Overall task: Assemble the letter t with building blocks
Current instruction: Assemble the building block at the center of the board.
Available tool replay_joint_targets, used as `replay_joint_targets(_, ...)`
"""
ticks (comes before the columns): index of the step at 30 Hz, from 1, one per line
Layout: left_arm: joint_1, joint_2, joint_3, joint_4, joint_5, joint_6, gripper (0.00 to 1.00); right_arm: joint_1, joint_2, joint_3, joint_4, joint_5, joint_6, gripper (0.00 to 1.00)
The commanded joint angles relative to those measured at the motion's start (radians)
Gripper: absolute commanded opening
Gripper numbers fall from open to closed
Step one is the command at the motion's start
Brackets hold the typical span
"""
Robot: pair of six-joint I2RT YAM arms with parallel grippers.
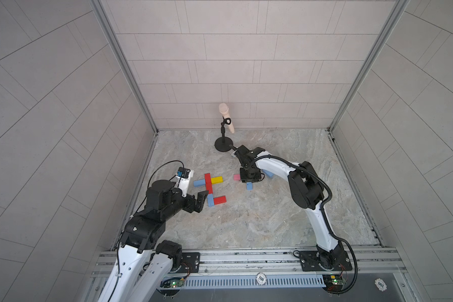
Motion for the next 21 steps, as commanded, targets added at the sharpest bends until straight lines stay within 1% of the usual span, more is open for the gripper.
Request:
replay_joint_targets(1, -0.003, -0.005, -0.011, 0.006, 0.001, -0.004, 1.00, -0.001, 0.009, 0.013, -0.025, 0.018, 0.012, 0.41)
replay_joint_targets(21, -0.003, -0.003, -0.019, 0.008, 0.001, -0.005, 1.00, 0.002, 0.009, 0.023, -0.018, 0.009, 0.019, 0.41)
